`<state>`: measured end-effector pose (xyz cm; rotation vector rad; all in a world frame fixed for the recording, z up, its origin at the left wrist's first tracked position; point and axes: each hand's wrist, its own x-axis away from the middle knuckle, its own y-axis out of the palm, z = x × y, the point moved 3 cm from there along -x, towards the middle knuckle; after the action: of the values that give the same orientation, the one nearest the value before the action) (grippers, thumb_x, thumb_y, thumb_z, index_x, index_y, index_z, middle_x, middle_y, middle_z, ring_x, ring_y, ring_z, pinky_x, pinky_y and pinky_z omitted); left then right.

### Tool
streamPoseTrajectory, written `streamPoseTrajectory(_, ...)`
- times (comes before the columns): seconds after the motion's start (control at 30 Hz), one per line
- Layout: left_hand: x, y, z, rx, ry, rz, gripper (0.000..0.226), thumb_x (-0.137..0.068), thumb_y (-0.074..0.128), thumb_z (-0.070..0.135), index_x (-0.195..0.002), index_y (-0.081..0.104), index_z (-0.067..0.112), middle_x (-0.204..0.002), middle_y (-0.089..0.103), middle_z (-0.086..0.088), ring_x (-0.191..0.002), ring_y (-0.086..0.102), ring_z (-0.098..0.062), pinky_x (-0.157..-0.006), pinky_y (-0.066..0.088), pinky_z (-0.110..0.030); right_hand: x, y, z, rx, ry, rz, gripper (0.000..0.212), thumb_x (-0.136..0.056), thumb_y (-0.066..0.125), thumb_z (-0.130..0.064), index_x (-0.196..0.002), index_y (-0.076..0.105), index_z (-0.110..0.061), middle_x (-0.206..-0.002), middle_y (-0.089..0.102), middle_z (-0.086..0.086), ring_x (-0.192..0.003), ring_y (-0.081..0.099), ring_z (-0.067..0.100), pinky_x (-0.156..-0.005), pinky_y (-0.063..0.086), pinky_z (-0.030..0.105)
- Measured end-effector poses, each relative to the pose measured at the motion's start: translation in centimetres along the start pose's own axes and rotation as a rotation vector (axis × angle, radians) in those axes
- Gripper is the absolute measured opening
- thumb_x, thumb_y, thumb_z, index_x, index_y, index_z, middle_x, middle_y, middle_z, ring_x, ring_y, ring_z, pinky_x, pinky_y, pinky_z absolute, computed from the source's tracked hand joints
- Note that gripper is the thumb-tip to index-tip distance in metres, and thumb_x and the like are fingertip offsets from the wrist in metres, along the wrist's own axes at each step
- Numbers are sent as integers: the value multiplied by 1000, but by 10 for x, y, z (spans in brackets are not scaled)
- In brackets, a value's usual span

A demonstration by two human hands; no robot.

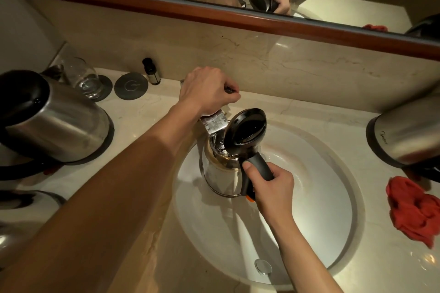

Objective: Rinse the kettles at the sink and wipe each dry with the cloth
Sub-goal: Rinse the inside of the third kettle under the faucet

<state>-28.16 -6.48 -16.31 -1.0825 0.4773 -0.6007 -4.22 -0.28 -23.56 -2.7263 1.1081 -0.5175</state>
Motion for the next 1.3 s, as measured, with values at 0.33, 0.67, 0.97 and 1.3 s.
streamPoseTrajectory(0.33, 0, 0, 0, 0, -16, -13, 20, -86, 62, 49, -95, 77, 40, -95, 76, 14, -93, 66, -18, -84, 48, -33, 0, 0, -1, -3, 11, -7, 44, -65, 74, -55, -44, 48, -26, -47, 36, -6, -52, 37, 20, -56, 35, 37)
streamPoseTrajectory(0.67, 0, 0, -1, -1, -14, -11, 20, -87, 62, 50, -96, 76, 41, -97, 75, 15, -94, 66, -17, -84, 47, -33, -1, 0, 2, -4, 9, -8, 46, -65, 74, -54, -46, 49, -21, -49, 39, 1, -52, 40, 21, -56, 36, 38)
streamPoseTrajectory(0.97, 1, -1, 1, 0, 0, -5, 20, -88, 62, 48, -97, 77, 39, -97, 75, 14, -94, 66, -16, -85, 43, -31, -1, 0, -2, -3, 7, -2, 47, -64, 73, -54, -46, 44, -21, -49, 36, 0, -52, 38, 20, -56, 32, 35)
streamPoseTrajectory(1.3, 1, 0, 1, 5, 2, 2, 19, -88, 62, 47, -95, 77, 39, -94, 75, 15, -92, 66, -14, -84, 42, -31, -2, 1, -1, 1, 2, -12, 43, -64, 74, -55, -45, 50, -24, -49, 39, 0, -52, 40, 20, -56, 35, 36)
